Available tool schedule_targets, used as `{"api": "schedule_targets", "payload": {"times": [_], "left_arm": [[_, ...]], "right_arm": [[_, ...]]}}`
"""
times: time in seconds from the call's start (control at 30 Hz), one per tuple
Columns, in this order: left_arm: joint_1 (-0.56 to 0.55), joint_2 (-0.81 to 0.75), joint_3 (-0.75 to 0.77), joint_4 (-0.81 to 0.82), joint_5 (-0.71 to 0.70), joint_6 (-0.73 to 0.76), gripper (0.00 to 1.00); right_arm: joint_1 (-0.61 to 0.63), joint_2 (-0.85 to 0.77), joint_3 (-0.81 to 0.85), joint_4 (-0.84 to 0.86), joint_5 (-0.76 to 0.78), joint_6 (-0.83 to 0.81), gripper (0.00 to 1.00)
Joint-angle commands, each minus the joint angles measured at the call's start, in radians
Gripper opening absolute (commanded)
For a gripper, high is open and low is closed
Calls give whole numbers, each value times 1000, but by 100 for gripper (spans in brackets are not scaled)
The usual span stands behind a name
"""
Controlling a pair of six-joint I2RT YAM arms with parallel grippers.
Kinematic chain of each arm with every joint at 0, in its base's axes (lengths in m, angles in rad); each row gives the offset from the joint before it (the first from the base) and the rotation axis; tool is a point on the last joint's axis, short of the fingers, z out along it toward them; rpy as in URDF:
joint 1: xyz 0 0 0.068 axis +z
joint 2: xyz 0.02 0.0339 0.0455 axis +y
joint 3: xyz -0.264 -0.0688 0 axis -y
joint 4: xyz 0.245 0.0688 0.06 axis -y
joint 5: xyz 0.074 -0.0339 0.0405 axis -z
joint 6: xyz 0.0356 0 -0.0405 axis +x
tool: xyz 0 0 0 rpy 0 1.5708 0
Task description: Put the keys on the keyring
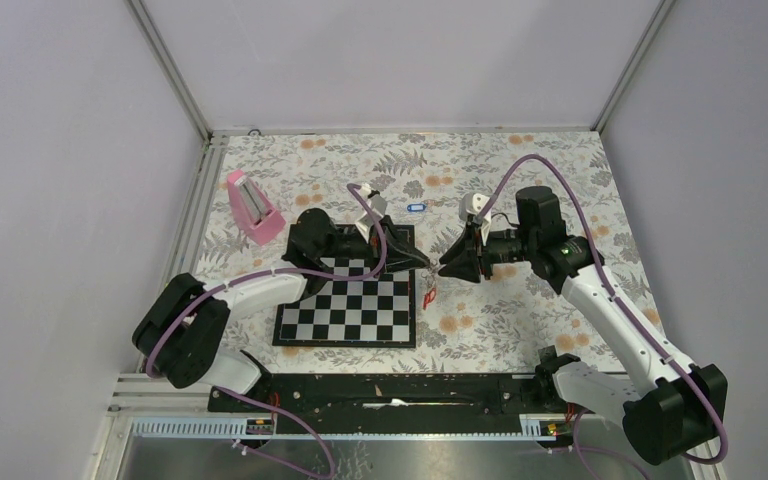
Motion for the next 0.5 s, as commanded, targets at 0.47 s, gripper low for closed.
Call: {"api": "schedule_targets", "payload": {"times": [0.47], "left_arm": [[-16,17,2,38,-77,-37,0]], "right_arm": [[11,10,77,49,-17,70,30]]}}
